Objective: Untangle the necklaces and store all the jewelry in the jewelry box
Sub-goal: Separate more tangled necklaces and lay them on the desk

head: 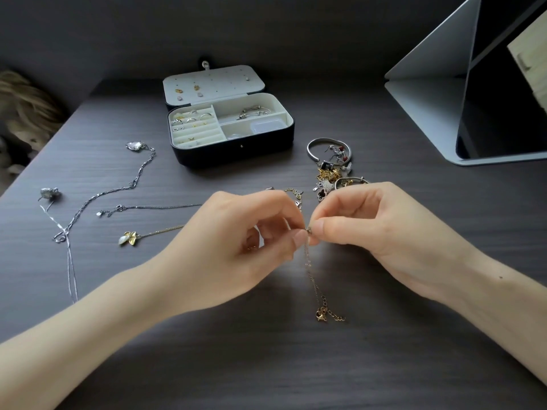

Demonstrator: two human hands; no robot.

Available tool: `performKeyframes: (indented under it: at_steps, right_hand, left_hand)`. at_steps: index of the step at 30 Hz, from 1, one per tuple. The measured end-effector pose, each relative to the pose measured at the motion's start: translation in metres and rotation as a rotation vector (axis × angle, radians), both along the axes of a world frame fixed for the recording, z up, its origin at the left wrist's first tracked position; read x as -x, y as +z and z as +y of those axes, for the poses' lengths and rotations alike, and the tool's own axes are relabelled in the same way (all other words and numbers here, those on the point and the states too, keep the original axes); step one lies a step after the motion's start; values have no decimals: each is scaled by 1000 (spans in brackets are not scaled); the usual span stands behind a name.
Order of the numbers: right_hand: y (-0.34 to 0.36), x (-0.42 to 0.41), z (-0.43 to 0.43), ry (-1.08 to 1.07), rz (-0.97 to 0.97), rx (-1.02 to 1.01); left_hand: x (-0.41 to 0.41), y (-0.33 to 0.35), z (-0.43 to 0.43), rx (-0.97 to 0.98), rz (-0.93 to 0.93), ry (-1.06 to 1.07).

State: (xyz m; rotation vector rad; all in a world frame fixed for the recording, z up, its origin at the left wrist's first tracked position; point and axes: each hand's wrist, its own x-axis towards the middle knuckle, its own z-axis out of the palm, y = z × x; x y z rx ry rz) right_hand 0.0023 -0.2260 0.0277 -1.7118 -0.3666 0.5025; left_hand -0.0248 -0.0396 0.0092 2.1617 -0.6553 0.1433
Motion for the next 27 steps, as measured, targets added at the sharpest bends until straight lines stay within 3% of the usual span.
performKeyframes:
  at_steps: [9, 20, 27]
  right_hand:
    - [3, 0, 0, 25, 10, -6]
    - [0, 1, -2, 82, -64, 68]
    - [0, 2, -2, 86, -130, 128]
  left_hand:
    - [-1, -3, 0, -58, -75, -38]
    - [-1, -1, -3, 10, 97, -14]
    - [-1, -4, -1, -77, -8, -55]
